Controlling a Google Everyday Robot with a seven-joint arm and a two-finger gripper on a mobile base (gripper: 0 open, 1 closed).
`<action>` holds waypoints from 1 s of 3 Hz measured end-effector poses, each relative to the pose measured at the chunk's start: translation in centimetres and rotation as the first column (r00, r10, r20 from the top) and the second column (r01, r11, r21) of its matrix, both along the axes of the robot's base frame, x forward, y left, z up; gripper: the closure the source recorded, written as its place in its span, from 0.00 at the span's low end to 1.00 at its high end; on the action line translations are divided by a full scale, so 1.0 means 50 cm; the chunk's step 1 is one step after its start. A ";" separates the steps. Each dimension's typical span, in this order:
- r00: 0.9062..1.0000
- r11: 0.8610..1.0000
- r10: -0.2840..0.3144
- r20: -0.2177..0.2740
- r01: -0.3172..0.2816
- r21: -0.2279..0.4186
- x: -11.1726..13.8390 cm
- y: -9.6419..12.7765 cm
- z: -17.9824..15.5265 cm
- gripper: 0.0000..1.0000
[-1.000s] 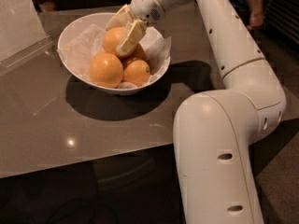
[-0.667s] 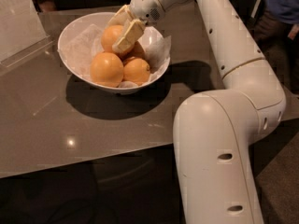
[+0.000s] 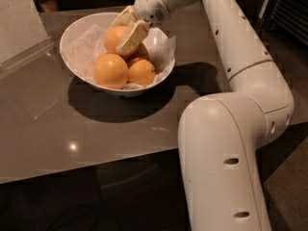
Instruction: Pick orange from white bowl
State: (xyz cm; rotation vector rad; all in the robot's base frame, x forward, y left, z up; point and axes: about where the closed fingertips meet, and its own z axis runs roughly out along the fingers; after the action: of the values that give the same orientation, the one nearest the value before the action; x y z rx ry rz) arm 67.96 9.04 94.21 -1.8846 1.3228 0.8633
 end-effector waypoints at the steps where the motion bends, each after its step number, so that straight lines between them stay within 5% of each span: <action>1: 1.000 1.000 -0.008 0.007 0.008 0.008 0.006 0.009 0.004 1.00; 2: 1.000 1.000 -0.005 0.015 0.004 0.010 0.005 0.013 0.010 1.00; 3: 0.993 0.998 0.026 0.116 -0.032 0.050 -0.029 0.022 0.072 1.00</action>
Offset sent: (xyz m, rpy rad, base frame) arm -0.0511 0.0189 0.0616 0.0213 -0.1995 0.0936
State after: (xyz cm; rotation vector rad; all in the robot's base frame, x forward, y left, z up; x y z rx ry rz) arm 66.51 10.14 97.80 -1.8886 1.1950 0.7833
